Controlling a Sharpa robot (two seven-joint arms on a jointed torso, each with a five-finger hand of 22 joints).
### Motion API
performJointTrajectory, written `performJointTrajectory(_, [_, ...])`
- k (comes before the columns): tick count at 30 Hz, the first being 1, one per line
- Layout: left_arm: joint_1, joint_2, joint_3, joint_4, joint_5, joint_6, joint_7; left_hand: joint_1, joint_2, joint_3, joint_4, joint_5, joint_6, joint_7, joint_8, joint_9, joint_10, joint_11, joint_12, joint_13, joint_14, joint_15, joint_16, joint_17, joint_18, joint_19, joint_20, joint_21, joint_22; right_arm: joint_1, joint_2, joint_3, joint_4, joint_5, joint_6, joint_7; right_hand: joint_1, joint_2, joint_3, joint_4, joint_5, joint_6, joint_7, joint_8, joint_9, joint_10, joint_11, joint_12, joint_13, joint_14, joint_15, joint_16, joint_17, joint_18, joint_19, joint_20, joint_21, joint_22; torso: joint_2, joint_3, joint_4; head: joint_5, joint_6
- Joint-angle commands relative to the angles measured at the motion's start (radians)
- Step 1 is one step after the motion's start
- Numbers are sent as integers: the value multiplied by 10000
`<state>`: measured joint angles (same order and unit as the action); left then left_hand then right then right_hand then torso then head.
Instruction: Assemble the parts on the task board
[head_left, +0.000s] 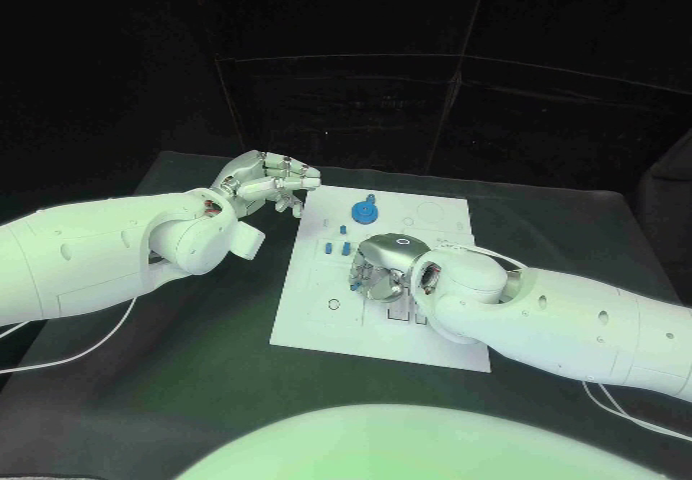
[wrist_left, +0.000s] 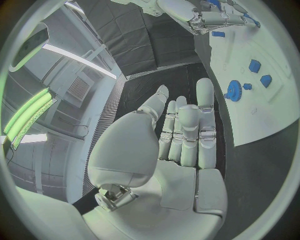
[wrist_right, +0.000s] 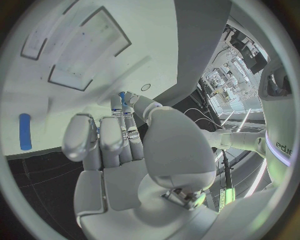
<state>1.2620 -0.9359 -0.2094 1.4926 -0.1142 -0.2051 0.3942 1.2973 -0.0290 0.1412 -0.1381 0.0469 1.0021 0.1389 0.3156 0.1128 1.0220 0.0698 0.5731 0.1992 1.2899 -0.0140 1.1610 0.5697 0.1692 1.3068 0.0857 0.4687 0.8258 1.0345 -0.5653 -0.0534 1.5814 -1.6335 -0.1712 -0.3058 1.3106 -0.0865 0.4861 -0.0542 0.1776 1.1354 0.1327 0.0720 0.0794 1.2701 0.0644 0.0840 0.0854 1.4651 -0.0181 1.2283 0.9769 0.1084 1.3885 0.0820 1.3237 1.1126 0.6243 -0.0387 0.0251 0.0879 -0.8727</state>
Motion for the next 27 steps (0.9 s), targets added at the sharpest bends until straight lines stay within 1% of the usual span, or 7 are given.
performJointTrajectory(1, [17,12,9,18,48,165,5,-16,113,-24,-21,18,-66,22,52,-3,-74,-26,57,-14,-55,21,-60,11,100,-43,7,-35,-10,-1,35,-11,-34,-75,4,-115,-40,48,-16,59,10,65,32,25,17,60,-30,-55,-6,174,-53,-20,-9,-171,4,-27,31,15,-2,0,9,5,1])
performJointTrajectory(17, [18,24,9,58,48,274,-119,-19,114,-32,-22,18,-87,31,53,-7,-92,-19,56,-16,-53,25,-51,29,100,-47,10,-38,-13,-1,204,-14,-154,-117,103,-183,-45,49,-26,69,7,58,32,21,16,57,-29,-59,-8,174,-53,-15,-2,-172,5,-27,33,18,-5,-3,15,32,1])
performJointTrajectory(21, [18,23,9,68,48,292,-132,-19,114,-32,-22,18,-87,31,53,-7,-92,-19,56,-16,-53,25,-51,29,100,-47,10,-38,-13,-1,239,-15,-177,-129,81,-184,-55,23,-65,83,-8,26,36,4,9,39,-26,-74,-12,153,-51,-68,-98,-170,-2,-26,24,6,-1,-1,6,40,1])
performJointTrajectory(24, [18,24,9,71,48,306,-141,-19,114,-32,-22,18,-87,31,53,-7,-92,-19,56,-16,-53,25,-51,29,100,-47,10,-38,-13,0,265,-15,-197,-134,58,-187,-58,-41,-114,101,-30,-222,106,-96,-49,-79,26,-134,-38,132,-20,-101,-169,-172,-11,-11,12,-7,-6,-5,0,52,1])
performJointTrajectory(27, [18,22,9,77,48,328,-160,-19,114,-32,-22,18,-87,31,53,-7,-92,-19,56,-16,-53,25,-51,29,100,-47,10,-38,-13,0,277,-16,-202,-139,41,-234,-85,-118,-161,147,-119,-523,175,-119,-113,-358,102,-211,-102,114,49,-128,-241,-164,-43,37,-29,-70,-4,-3,7,45,1])
